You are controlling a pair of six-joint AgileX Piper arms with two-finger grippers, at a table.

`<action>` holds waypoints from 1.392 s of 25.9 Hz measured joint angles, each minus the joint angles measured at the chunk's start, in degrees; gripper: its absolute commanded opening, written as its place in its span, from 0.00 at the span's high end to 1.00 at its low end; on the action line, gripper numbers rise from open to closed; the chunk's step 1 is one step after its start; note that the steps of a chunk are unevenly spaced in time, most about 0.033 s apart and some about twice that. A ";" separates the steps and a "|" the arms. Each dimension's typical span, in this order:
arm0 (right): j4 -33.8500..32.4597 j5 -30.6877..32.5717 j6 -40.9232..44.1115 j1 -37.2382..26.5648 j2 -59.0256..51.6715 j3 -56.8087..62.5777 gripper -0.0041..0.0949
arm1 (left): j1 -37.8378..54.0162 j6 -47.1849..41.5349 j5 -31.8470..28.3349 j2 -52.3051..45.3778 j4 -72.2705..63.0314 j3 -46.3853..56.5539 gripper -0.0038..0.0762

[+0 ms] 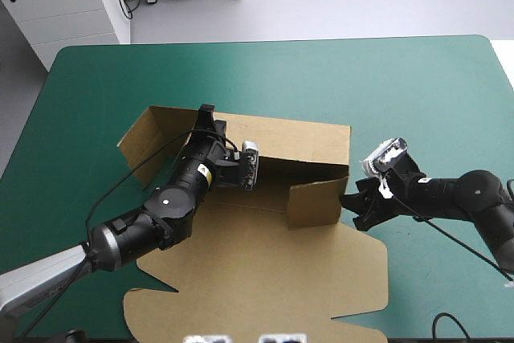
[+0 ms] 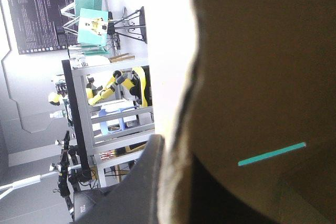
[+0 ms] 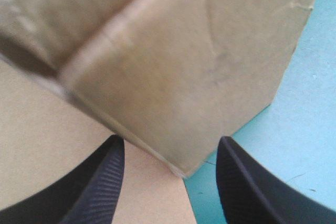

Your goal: Fold the box

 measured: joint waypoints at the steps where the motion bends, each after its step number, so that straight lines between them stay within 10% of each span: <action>1: -0.30 0.41 0.59 0.00 -0.68 0.02 0.45 | 0.00 0.00 0.00 0.00 0.00 0.01 0.96; 26: 7.92 -7.59 -3.79 2.61 -2.54 3.53 0.46 | -0.17 0.45 0.21 0.00 -0.01 0.01 0.96; 36: 8.31 -16.56 -3.38 8.52 -0.62 3.53 0.89 | -0.17 -0.04 0.15 0.00 -1.33 0.03 0.96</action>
